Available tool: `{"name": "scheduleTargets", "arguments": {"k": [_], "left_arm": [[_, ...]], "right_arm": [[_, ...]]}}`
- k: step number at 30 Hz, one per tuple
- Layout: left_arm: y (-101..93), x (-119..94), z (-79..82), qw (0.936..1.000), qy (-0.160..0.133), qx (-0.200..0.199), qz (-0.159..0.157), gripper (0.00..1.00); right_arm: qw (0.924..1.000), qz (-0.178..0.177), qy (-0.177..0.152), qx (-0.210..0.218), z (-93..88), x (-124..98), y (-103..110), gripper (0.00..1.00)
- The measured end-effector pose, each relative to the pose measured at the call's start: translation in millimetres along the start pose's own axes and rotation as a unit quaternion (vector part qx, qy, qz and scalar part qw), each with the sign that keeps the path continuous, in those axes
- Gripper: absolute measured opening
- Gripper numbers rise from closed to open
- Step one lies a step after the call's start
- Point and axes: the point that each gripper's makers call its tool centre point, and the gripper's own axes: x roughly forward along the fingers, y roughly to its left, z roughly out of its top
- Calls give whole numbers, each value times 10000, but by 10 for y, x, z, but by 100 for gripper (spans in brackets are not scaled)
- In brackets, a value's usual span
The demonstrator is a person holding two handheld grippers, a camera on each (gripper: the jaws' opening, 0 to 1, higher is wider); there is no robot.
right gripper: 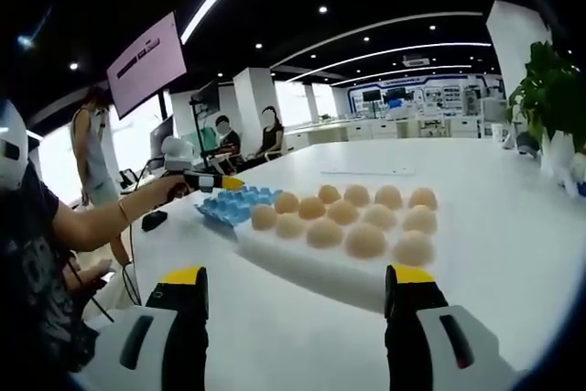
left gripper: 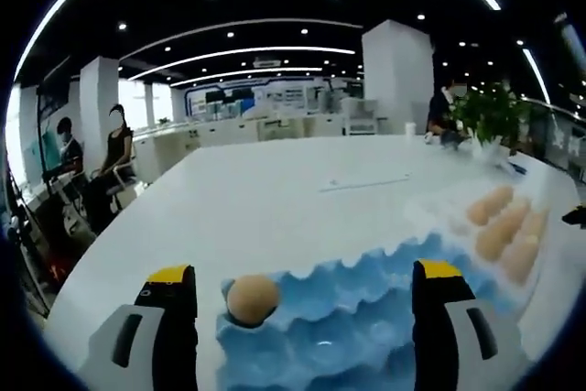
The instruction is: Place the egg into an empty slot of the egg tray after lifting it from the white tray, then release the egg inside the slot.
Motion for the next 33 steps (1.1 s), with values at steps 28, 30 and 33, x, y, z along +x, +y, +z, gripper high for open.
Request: {"name": "scheduleTargets", "arguments": {"k": [28,30,33], "left_arm": [[-618,-25,68,9978,-25,65,-652,93],[-639,-27,72,9975,-14,29,-705,92],[-704,-9,58,9968,15,-34,-796,92]], "right_arm": [[10000,44,14,-33,2,-1,36,82],[10000,37,10,-26,0,-4,30,82],[10000,34,7,-13,-8,-7,23,82]]}}
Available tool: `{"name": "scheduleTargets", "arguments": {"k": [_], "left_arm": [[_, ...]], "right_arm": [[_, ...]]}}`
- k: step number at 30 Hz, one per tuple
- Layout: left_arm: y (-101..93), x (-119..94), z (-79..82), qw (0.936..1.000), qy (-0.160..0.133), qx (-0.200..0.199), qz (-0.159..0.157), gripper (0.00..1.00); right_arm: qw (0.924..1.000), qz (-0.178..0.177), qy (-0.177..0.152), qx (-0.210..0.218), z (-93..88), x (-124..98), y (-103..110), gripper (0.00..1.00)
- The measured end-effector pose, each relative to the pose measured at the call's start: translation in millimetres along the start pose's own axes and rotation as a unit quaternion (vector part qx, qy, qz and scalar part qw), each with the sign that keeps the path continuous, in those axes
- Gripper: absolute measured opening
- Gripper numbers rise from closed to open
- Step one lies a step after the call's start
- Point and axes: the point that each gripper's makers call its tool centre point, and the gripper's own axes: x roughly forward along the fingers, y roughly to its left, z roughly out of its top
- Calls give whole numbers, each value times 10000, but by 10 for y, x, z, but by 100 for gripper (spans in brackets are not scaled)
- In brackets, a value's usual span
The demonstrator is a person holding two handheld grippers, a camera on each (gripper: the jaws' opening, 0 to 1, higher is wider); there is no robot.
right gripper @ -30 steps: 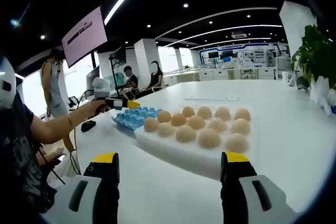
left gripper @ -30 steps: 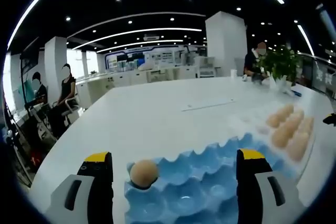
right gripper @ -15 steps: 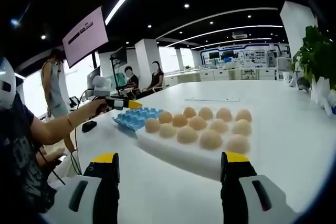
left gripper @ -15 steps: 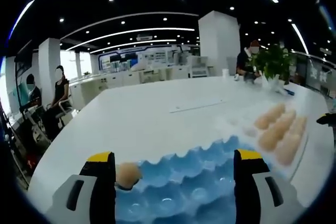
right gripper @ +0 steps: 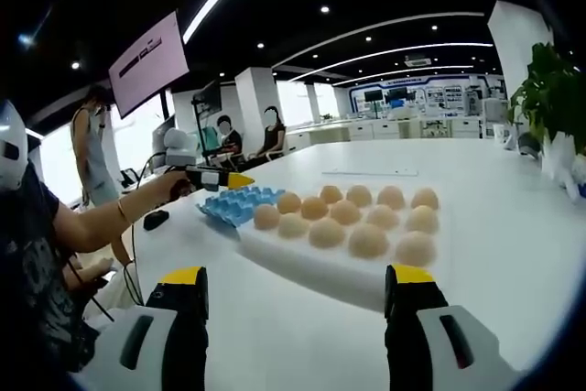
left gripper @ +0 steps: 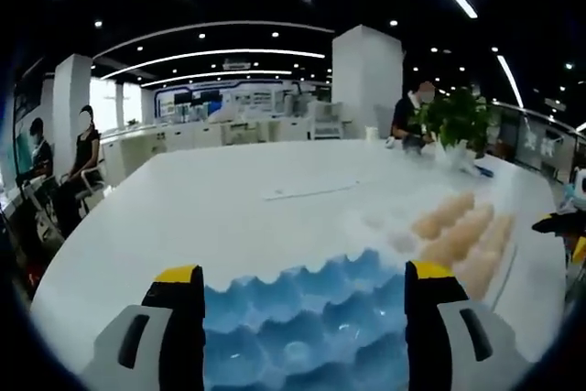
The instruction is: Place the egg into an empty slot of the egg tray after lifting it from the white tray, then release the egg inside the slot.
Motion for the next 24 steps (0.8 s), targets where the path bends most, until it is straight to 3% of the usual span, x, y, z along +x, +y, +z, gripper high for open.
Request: {"name": "scheduleTargets", "arguments": {"k": [8,19,24], "left_arm": [[-165,74,-18,9998,71,22,-183,89],[-489,62,112,9994,-39,-35,-345,87],[-494,56,126,9994,-10,-26,-347,86]], "right_arm": [[10000,-21,-9,6,1,-18,-8,82],[10000,-21,-28,-10,22,-26,-12,82],[10000,-13,-20,-8,11,-29,-10,82]]}}
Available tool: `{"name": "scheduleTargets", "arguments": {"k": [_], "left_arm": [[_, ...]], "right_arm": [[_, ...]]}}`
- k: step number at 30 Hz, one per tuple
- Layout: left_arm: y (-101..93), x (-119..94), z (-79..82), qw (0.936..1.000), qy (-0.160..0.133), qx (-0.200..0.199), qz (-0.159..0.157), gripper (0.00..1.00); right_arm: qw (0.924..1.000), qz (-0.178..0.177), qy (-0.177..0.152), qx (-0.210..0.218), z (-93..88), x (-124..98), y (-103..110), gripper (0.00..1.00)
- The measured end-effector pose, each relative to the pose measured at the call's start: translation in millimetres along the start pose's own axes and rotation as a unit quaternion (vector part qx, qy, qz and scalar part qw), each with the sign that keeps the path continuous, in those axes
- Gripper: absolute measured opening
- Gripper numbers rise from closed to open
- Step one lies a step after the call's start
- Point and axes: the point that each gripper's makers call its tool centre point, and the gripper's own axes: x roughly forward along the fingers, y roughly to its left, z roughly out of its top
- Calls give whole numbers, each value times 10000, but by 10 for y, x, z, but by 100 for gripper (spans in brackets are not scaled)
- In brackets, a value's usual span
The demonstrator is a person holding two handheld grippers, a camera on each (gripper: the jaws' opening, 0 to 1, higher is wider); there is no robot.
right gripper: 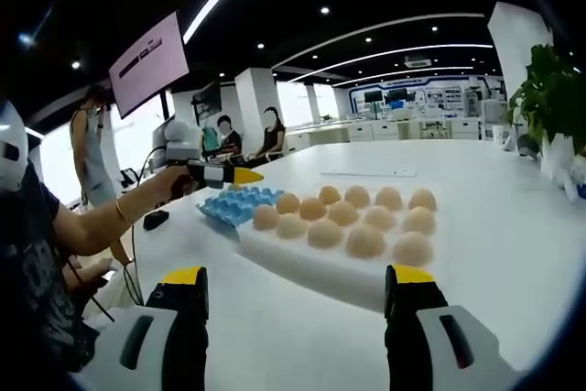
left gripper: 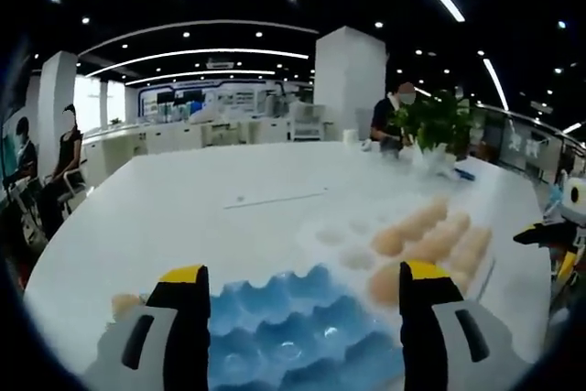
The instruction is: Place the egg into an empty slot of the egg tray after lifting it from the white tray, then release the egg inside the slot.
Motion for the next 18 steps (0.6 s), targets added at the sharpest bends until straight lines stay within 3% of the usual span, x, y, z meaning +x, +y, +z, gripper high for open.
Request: {"name": "scheduleTargets", "arguments": {"k": [7,18], "left_arm": [[-154,-7,54,9997,-43,-150,-171,85],[-259,65,65,9998,76,14,-176,83]], "right_arm": [[10000,-24,-3,6,-8,-23,-14,82],[10000,10,28,-15,-19,-26,5,82]]}}
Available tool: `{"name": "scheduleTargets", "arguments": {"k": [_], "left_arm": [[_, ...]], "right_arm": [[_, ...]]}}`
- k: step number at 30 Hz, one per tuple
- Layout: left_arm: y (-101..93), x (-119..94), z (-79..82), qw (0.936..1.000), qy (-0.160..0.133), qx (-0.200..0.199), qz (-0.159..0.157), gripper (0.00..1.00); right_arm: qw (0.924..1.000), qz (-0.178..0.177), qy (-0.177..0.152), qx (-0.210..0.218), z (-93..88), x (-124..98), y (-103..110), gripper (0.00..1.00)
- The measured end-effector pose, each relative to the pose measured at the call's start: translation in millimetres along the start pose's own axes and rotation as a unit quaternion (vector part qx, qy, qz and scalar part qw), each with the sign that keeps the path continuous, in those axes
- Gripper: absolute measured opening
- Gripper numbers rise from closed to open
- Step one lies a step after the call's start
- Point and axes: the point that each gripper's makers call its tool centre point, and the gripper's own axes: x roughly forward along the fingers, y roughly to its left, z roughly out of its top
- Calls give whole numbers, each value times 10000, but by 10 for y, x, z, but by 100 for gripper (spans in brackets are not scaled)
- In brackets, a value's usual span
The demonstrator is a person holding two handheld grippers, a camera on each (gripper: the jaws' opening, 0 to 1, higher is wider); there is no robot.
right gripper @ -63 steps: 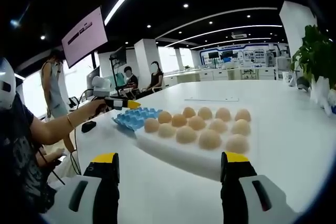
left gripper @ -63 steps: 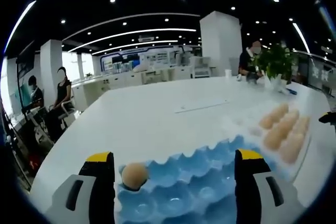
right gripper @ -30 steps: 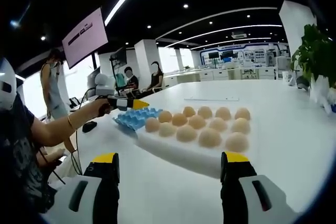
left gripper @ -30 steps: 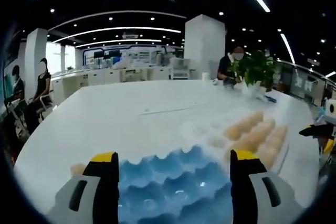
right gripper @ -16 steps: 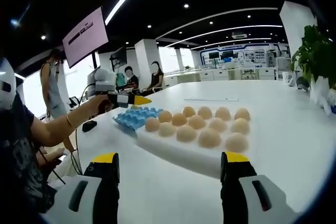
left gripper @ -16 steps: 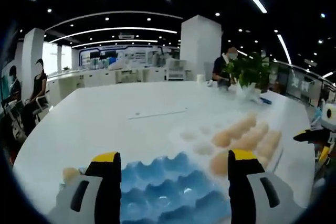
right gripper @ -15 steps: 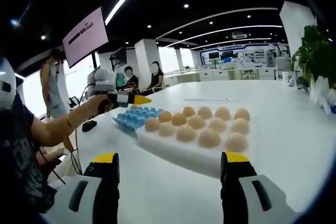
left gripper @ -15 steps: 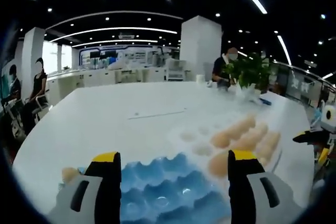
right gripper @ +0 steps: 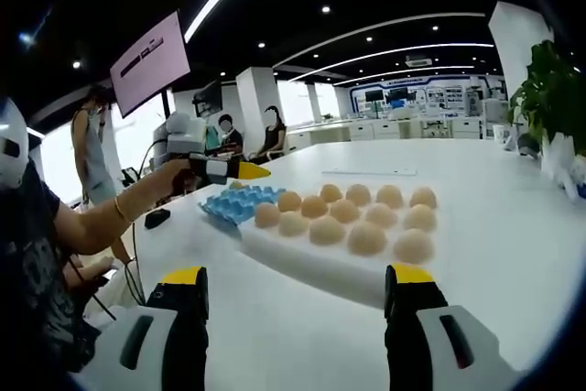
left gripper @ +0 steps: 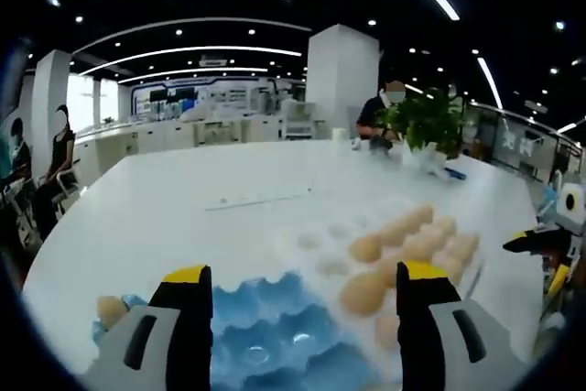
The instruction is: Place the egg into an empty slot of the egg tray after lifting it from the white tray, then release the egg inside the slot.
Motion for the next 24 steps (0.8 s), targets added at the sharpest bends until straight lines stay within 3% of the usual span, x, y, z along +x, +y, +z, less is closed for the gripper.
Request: {"name": "scheduleTargets", "arguments": {"k": [10,15,24], "left_arm": [[-160,141,29,9999,34,34,-137,81],[-230,190,36,9996,94,262,-43,81],[-354,284,52,9995,134,278,-58,78]], "right_arm": [[10000,-9,-50,20,28,-5,-20,82],[10000,-20,-49,28,15,-20,-28,82],[10000,-44,-18,37,-10,-39,-35,82]]}}
